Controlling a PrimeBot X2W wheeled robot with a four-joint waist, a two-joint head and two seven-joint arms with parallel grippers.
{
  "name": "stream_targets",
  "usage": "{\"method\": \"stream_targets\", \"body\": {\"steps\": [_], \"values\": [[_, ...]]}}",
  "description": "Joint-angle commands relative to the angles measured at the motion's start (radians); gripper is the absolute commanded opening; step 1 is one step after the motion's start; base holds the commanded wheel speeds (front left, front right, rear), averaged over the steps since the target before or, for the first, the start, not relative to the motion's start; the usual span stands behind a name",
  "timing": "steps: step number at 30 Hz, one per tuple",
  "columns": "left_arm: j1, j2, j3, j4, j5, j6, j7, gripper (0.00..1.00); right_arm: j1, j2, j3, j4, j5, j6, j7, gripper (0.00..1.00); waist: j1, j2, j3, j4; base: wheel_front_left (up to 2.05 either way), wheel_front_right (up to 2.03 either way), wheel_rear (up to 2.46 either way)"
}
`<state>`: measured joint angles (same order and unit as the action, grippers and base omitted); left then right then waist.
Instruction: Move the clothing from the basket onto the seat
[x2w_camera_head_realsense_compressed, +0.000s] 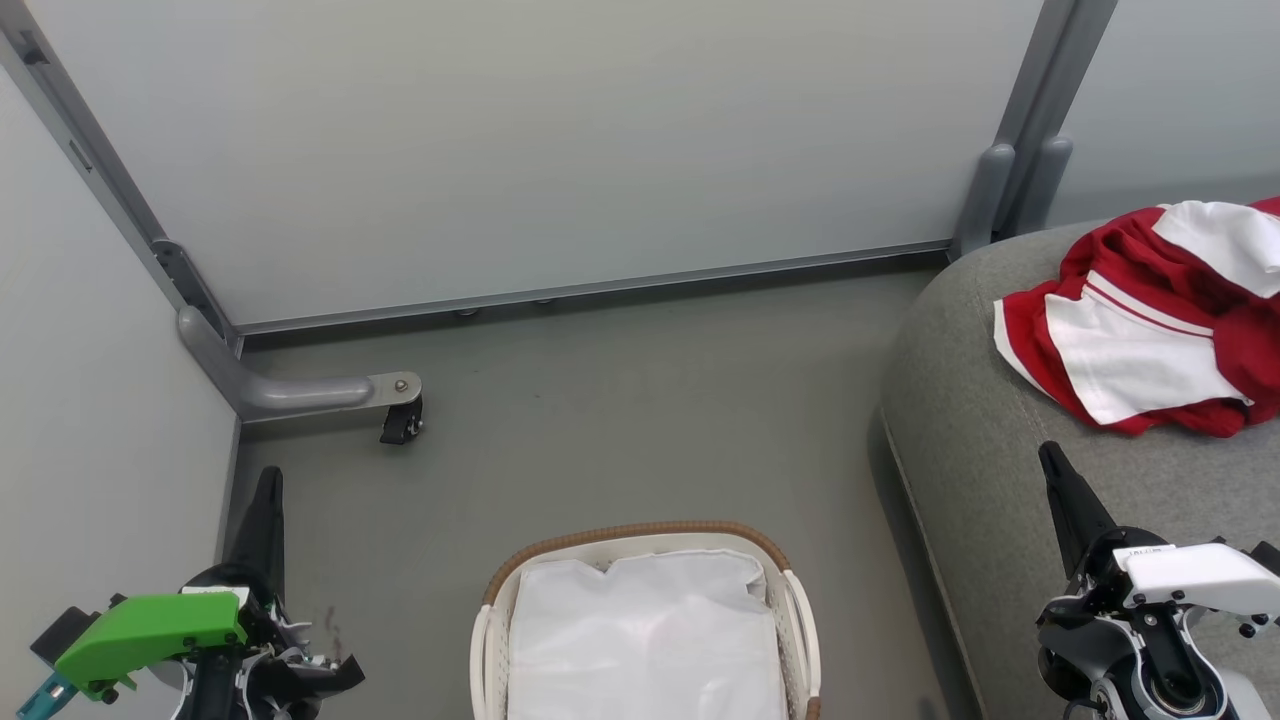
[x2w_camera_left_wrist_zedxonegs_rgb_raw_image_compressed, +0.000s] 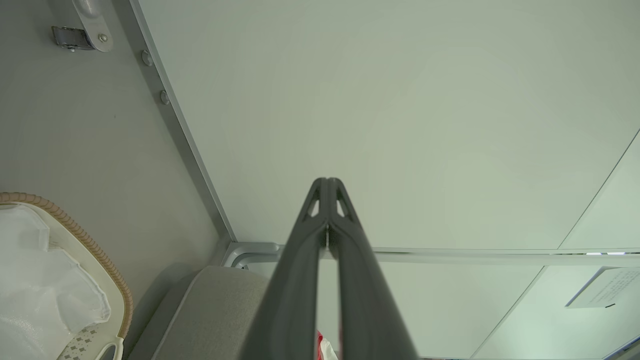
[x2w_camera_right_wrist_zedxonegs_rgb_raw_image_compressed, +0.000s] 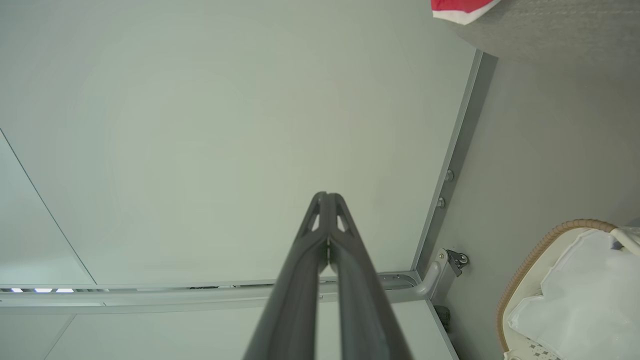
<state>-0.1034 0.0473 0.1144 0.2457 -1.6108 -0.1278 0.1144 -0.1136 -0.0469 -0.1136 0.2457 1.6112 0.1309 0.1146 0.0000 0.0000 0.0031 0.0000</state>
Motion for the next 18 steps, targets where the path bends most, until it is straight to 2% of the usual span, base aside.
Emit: {"method": "stream_targets", "body": {"steps": [1,18], "values": [[-0.01,0.005,0.002,-0.002,-0.004,-0.006,0.003,0.0,0.01,-0.006,-0.002,-0.003,0.003,0.0,0.003,0.0,0.0,0.0,0.0,0.0,0.0,0.0,0.0],[-0.01,0.005,0.002,-0.002,-0.004,-0.006,0.003,0.0,0.01,-0.006,-0.002,-0.003,0.003,0.0,0.003,0.0,0.0,0.0,0.0,0.0,0.0,0.0,0.0]]}}
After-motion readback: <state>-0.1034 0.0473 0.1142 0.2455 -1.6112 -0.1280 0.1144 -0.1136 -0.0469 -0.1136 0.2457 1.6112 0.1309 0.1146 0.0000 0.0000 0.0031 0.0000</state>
